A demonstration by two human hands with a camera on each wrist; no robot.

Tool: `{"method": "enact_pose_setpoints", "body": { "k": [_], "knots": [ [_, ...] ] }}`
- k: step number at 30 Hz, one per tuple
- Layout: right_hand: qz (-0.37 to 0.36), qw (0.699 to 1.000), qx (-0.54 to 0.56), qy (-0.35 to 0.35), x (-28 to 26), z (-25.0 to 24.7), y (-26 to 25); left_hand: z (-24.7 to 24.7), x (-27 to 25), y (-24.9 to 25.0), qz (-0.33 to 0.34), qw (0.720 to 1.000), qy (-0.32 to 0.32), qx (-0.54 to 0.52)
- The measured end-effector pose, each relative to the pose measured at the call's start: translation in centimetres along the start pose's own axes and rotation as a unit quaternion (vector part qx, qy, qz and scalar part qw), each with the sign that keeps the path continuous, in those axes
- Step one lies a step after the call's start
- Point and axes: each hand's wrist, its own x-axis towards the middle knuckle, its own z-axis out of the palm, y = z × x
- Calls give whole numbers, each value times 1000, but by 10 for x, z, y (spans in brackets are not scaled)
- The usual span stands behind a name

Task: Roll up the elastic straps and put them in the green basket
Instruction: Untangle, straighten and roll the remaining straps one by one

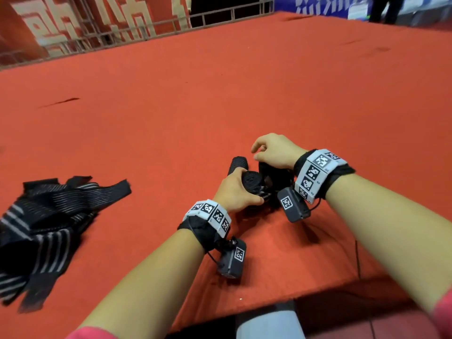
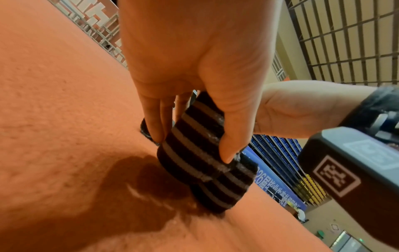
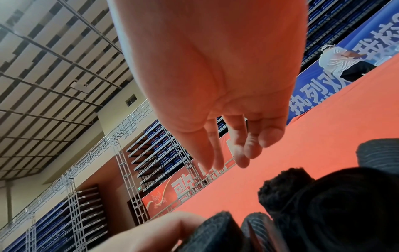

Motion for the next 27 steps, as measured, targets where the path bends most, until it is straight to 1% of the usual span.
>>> {"method": "enact_pose_setpoints", "body": {
  "k": [3, 7, 9, 11, 12, 13, 15, 16, 17, 18, 20, 22, 24, 27],
  "knots": [
    [-8, 1000, -9, -26, 2, 2, -1, 5, 1, -7, 0, 999, -7, 33],
    [-10, 998, -20, -60, 4, 2, -4, 8, 1, -13, -1, 999, -19, 41],
    [-11, 997, -27, -69, 6, 1, -5, 6, 4, -15, 0, 997, -56, 44],
    [-10, 997, -30, -71, 7, -3, -7, -2, 8, -14, -21, 996, -89, -5],
    [-10, 997, -31, -69, 9, -4, -7, -7, 10, -13, -37, 995, -80, -40],
    [-9, 997, -31, -66, 10, -6, -8, -15, 14, -11, -52, 995, -57, -67],
    [3, 998, -28, -62, 14, -10, -8, -30, 25, -12, -78, 994, 10, -77],
    [12, 998, -25, -57, 18, -13, -6, -37, 32, -14, -83, 994, 35, -62],
    [25, 998, -21, -50, 22, -17, -2, -43, 38, -18, -85, 994, 46, -43],
    [43, 998, -14, -40, 26, -21, 4, -46, 45, -22, -87, 995, 44, -28],
    [88, 996, -7, -25, 32, -28, 20, -48, 58, -28, -92, 995, 24, -16],
    [127, 991, -15, -32, 36, -31, 37, -47, 68, -29, -98, 995, 7, -19],
    [159, 986, -27, -52, 36, -30, 50, -45, 77, -27, -97, 995, -16, -20],
    [219, 971, -27, -92, 40, -22, 74, -41, 87, -24, -89, 994, -62, 6]
  ]
}}
